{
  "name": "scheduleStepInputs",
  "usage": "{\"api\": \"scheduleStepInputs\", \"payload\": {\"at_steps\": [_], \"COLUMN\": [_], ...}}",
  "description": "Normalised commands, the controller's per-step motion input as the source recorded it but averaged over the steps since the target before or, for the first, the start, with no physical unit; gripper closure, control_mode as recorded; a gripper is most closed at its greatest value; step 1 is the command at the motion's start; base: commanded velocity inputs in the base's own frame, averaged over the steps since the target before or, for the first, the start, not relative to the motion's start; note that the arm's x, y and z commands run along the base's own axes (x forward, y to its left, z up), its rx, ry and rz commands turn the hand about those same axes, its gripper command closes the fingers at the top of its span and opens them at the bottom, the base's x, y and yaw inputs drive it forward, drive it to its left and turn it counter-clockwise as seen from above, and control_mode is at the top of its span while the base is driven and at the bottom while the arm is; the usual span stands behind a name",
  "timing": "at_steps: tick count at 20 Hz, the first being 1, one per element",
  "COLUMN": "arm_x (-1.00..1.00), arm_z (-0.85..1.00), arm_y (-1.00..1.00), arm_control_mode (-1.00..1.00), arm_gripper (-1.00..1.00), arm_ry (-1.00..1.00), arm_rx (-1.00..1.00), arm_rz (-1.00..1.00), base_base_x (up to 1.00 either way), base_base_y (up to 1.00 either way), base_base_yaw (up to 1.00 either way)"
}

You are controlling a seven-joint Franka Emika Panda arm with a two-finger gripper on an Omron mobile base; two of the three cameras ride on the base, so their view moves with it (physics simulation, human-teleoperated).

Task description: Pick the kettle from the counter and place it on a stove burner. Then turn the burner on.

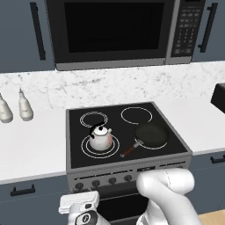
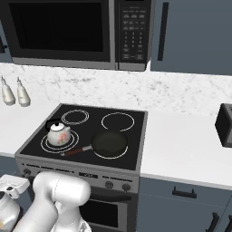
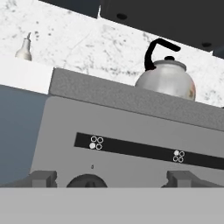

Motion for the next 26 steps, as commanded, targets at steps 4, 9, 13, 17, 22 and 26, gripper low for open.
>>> {"api": "scheduleStepInputs", "payload": {"at_steps": [4,9,13,17,22,26], "arm_x": [0.03,0.21,0.29,0.09,0.00,0.01], "arm_z": [-0.07,0.00,-0.07,-0.15,-0.25,-0.14], "arm_y": [-0.14,-0.02,0.00,0.02,0.16,0.07], "arm_control_mode": [-1.00,-1.00,-1.00,-1.00,-1.00,-1.00], "arm_gripper": [-1.00,-1.00,-1.00,-1.00,-1.00,-1.00], "arm_ry": [0.00,0.00,0.00,0.00,0.01,0.04], "arm_rx": [0.00,0.00,0.00,0.00,0.00,0.00], "arm_rz": [0.00,0.00,0.00,0.00,0.01,0.01], "base_base_x": [0.00,0.00,0.00,0.00,0.00,0.00], "base_base_y": [0.00,0.00,0.00,0.00,0.00,0.00], "base_base_yaw": [0.00,0.00,0.00,0.00,0.00,0.00]}}
